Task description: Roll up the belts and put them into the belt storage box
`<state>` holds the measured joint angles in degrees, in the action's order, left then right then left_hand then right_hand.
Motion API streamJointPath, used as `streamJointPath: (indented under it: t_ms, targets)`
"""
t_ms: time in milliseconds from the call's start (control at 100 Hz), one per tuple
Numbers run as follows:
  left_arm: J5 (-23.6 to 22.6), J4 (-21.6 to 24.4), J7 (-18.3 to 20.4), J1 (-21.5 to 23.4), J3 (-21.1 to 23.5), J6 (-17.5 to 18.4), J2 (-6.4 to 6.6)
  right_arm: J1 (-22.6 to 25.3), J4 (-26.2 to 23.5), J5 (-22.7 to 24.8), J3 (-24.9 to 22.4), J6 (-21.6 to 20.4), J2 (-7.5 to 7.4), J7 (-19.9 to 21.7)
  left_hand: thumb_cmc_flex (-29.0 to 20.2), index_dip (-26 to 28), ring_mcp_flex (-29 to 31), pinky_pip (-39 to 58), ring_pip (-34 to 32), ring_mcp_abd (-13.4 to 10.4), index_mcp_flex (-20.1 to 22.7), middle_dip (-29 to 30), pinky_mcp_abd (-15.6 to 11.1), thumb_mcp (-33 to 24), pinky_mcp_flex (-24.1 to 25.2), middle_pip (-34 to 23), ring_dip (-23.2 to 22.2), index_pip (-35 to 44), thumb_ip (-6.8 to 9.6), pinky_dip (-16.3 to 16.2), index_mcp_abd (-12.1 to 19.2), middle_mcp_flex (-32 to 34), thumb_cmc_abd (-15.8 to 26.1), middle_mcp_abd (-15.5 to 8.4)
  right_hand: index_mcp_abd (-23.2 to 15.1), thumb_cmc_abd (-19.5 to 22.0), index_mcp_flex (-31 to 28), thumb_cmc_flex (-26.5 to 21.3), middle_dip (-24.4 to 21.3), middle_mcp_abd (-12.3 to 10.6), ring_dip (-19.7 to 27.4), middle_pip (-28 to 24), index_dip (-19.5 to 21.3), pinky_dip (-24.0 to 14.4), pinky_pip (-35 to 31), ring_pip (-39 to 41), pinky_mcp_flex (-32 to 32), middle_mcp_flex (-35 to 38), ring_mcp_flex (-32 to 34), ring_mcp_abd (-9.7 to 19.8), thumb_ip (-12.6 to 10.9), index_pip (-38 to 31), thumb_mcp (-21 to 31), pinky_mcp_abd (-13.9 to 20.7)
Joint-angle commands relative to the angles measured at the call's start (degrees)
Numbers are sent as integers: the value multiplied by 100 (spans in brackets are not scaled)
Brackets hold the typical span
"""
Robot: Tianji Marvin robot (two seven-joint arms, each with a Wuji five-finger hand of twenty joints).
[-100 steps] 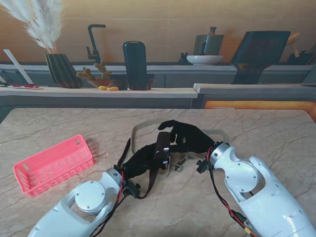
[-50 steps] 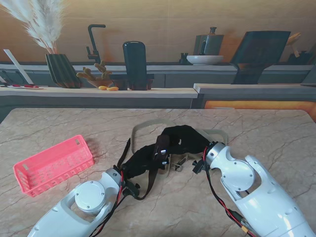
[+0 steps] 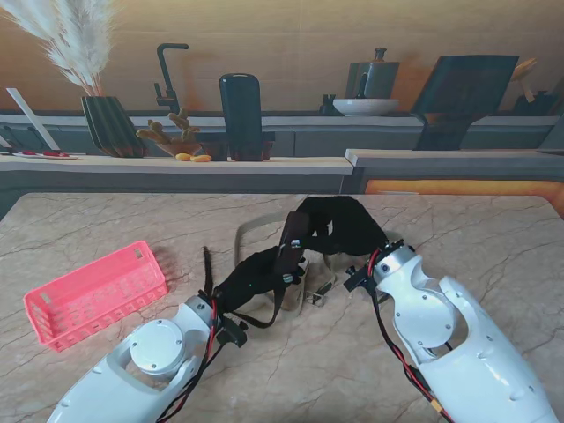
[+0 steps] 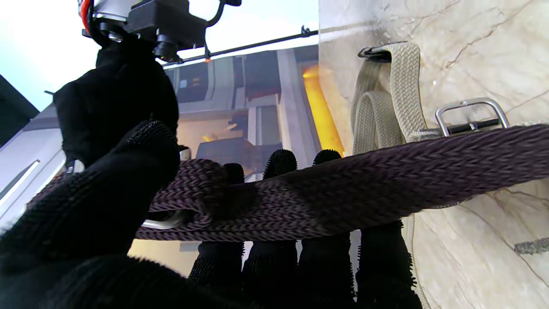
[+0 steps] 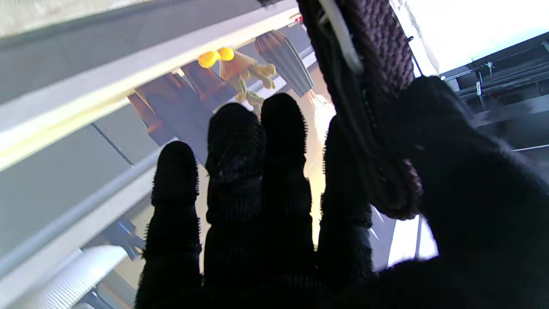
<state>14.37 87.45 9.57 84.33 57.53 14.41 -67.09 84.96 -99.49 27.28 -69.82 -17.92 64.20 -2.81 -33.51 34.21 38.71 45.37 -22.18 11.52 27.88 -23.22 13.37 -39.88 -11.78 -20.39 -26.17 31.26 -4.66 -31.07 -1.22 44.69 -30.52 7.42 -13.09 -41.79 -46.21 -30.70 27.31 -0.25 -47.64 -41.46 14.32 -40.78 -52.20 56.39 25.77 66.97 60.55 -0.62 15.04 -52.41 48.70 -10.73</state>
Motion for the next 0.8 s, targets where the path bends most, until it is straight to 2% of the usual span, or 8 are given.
streamJointPath:
  t_ms: [0,160,230,350,480,570,710,790]
  targets:
    - [17,-34,53,9,-23,-46,13,-15,-246,-76,-61,-63,32,13,17,-66,-96,-53,31,-238,74,71,-144,-141,-12,115,100,-13,46,59,0,81,-221,-94,-831,270,-532,-473,67,-135,42,9,86,33,-214,5,-30,222,136,68,-22,-873,698,-25]
    - [-141,64,-47,53,-39,-143,14,-30,-518,54,-175,-105,18,18,-699,-29,132,197,-200,-237,447,173,-69,1,-112,-28,136,197,114,27,62,565,235,-201,-839,279,-516,-454,70,-155,54,8,85,56,-225,-1,-41,218,129,81,-9,-879,718,-26]
    - [-261,111,-122,82,-37,-160,16,-49,-609,93,-214,-117,5,60,-1090,107,150,283,-267,-222,547,213,-21,282,-88,-107,165,404,-67,62,172,744,204,-244,-859,291,-508,-447,74,-164,59,4,87,66,-232,-3,-39,218,131,97,-7,-882,725,-25]
    - [-376,132,-269,101,-43,-185,-6,-84,-747,92,-259,-105,-13,158,-1467,120,128,357,-319,-136,706,234,87,609,-37,-177,165,624,-170,80,304,933,169,-272,-854,299,-501,-442,78,-164,64,2,89,82,-235,-2,-47,205,130,92,-1,-888,725,-29]
    - [-371,144,-419,115,-38,-302,-51,-119,-884,117,-300,-109,-25,207,-1951,-2,41,421,-375,-63,805,-58,130,1155,32,-157,91,936,-85,80,476,1099,381,-293,-867,304,-489,-433,85,-164,65,-5,88,97,-241,3,-48,199,122,100,2,-886,722,-22]
    - [-409,143,-576,119,-41,-350,-90,-142,-983,140,-337,-113,-35,250,-2081,-50,-52,465,-390,-38,1000,-164,99,1323,50,-124,57,1063,-105,66,526,1249,603,-286,-887,320,-488,-425,85,-181,66,-5,93,106,-245,4,-43,193,121,116,3,-892,721,-15]
    - [-471,141,-757,131,-37,-358,-131,-177,-1108,139,-384,-90,-50,336,-2380,-295,-215,510,-398,-41,1284,231,50,1978,121,-241,-24,1165,-34,83,452,1126,1157,-152,-893,332,-471,-420,89,-185,69,-11,94,120,-243,3,-53,188,119,127,5,-889,714,-9]
    - [-479,161,-812,151,-24,-366,-142,-188,-1143,144,-392,-85,-55,359,-2477,-342,-164,566,-441,-65,1339,262,24,2042,87,-257,-48,1148,-28,59,400,1183,1393,-143,-893,343,-465,-419,90,-191,70,-12,96,128,-238,1,-60,184,113,132,6,-890,707,-7]
